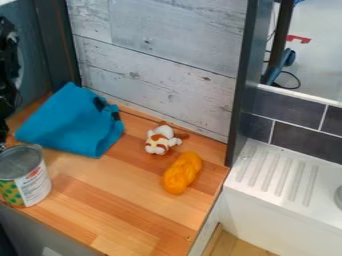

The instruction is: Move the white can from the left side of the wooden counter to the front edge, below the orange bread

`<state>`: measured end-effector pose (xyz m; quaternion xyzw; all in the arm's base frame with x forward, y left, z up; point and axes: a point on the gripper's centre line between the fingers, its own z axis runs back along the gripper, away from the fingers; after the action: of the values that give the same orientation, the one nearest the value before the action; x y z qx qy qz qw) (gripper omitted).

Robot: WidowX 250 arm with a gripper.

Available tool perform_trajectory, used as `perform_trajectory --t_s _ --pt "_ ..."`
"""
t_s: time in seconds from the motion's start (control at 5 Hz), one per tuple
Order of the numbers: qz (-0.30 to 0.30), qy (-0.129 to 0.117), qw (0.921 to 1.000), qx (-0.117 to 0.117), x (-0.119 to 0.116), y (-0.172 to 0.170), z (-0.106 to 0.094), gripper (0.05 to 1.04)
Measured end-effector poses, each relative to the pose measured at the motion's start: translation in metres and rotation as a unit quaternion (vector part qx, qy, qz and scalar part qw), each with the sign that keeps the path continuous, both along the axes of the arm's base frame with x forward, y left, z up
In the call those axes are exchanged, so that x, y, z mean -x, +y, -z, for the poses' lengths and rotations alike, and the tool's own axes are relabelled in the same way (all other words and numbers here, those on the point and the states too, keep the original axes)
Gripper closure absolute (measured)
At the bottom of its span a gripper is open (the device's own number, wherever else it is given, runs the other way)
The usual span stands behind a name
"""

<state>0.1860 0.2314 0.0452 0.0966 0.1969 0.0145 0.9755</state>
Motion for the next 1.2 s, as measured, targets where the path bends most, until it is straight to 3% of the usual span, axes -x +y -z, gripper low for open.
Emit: perform_trajectory --t_s 0.2,0.4,0.6,0.8,1.0,1.2 --pt "0.047 -0.014 0.9982 0.033 -0.016 -0.041 0.01 0.078" --pt "0.096 -0.022 0.9933 0.06 -0.017 -0.093 -0.008 0.079" --pt "0.086 -0.022 0.9901 0.109 -0.014 -0.138 -0.008 0.079" --pt "0.014 -0.016 0.9903 0.137 -0.016 -0.158 -0.003 0.081" --pt "-0.026 -0.011 0.9915 0.127 -0.013 -0.157 -0.006 0.081" --pt "-0.088 -0.031 0.991 0.096 -0.008 -0.14 -0.024 0.081"
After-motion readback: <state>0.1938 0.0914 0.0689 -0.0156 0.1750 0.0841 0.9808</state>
